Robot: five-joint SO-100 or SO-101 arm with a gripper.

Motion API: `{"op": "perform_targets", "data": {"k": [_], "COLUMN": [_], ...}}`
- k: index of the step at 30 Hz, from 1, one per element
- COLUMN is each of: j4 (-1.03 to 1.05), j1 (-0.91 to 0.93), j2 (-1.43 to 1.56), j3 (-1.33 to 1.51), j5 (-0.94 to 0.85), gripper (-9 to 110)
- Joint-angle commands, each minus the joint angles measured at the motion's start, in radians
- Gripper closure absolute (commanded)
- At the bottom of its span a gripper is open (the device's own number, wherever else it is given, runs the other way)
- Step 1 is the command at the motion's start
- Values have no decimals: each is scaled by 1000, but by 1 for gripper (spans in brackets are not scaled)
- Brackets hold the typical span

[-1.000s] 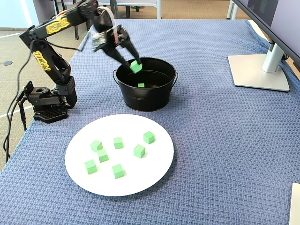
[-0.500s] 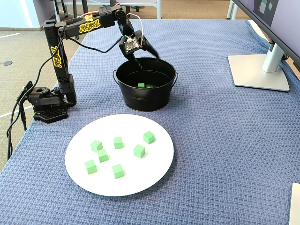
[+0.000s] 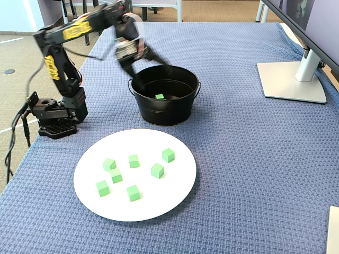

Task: Pick up the green cubes from the white plate and place them in the black recipient

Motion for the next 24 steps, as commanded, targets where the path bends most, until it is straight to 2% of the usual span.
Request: {"op": "perform_targets", "data": {"k": [1, 5, 9, 16, 24], "j4": [-152, -298, -348, -324, -314], "j1": [193, 319, 359, 342, 359], "j2": [135, 143, 61, -209, -474], "j3": [199, 387, 403, 178, -138], "j5": [-52, -130, -199, -311, -663], "gripper": [70, 73, 71, 72, 72]}}
